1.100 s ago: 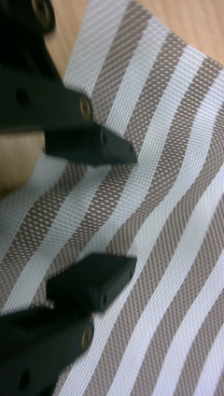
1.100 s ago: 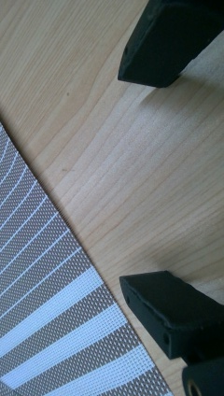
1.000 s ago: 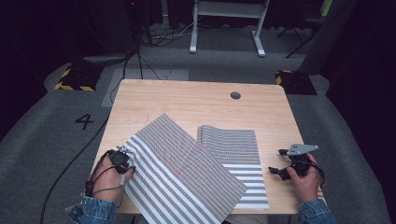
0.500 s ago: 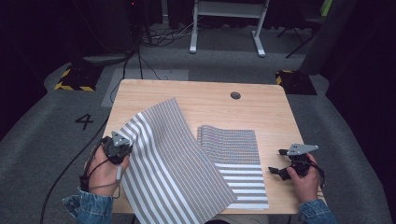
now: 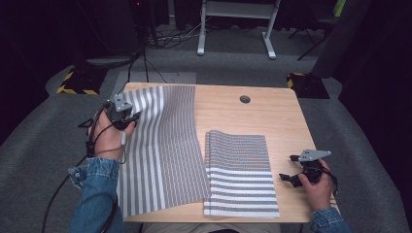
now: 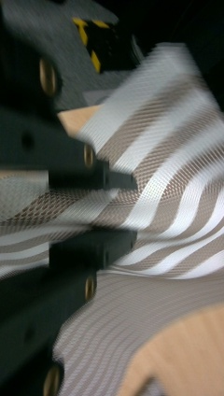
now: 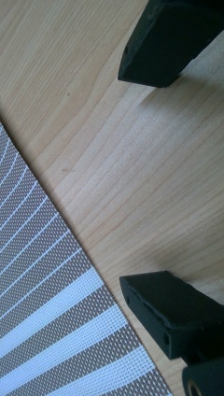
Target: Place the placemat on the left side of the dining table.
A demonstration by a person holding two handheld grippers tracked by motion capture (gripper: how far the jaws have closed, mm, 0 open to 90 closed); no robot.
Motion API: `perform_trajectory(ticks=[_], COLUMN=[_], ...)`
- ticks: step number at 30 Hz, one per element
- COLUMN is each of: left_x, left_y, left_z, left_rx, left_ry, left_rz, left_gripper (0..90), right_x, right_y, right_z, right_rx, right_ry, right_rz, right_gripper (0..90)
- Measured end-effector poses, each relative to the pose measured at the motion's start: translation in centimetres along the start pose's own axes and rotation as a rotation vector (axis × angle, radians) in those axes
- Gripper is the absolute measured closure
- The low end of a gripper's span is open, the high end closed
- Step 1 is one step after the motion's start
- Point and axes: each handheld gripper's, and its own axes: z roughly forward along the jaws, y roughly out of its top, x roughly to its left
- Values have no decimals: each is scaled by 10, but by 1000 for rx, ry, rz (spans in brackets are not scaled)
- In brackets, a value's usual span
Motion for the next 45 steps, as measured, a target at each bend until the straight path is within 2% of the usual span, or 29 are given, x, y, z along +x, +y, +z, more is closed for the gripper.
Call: perform_trajectory(ticks=[1,2,3,7,9,11,13,15,18,20,22,23,25,27,28,30,31,32,33,34,35,36,40,45], left_x=[-2,-4,-7,-24,-38,-58,-78,-97,-125,-141,-155,-161,-171,-179,-182,-189,-192,-193,-193,-197,-199,-199,-199,-199], left_y=[-2,-4,-7,-23,-34,-47,-60,-70,-73,-75,-80,-82,-89,-95,-97,-101,-103,-103,-103,-106,-108,-108,-108,-106], left_z=[1,1,1,-8,-14,-17,-19,-19,-19,-21,-19,-17,-13,-9,-7,-4,-2,-2,-2,2,3,3,3,3], left_rx=[-28,-36,-43,-39,-35,-28,-30,-13,125,152,224,253,302,330,340,337,324,344,344,348,360,352,350,371], left_ry=[-3,-5,-10,-48,-54,-102,-189,-240,-264,-289,-323,-329,-335,-343,-364,-388,-375,-378,-378,-360,-375,-372,-384,-358], left_rz=[-18,-20,-23,-44,-39,-33,-63,-76,0,24,39,60,72,95,99,106,108,133,133,156,125,118,118,126], left_gripper=[532,454,423,402,396,386,380,376,332,330,333,332,321,315,313,315,316,316,317,315,312,316,315,321], right_x=[0,0,0,0,0,0,0,0,0,0,0,0,0,0,0,0,0,0,0,0,0,0,0,0], right_y=[0,0,0,0,0,0,0,0,0,0,0,0,0,0,0,0,0,0,0,0,0,0,0,0], right_z=[0,0,0,0,0,0,0,0,0,0,0,0,0,0,0,0,0,0,0,0,0,0,0,0], right_rx=[3,3,2,0,0,2,3,3,4,4,3,4,4,4,4,4,4,4,4,4,3,4,4,3], right_ry=[0,1,1,0,0,0,0,1,1,1,1,1,1,1,1,1,1,1,1,1,1,1,1,1], right_rz=[-1,-2,-1,0,-1,-1,-2,-1,-1,0,0,0,0,-1,0,-1,0,0,-1,-1,-1,-1,0,-2], right_gripper=[38,37,37,38,38,37,38,37,38,38,38,38,38,37,37,37,37,37,38,38,37,38,37,37])
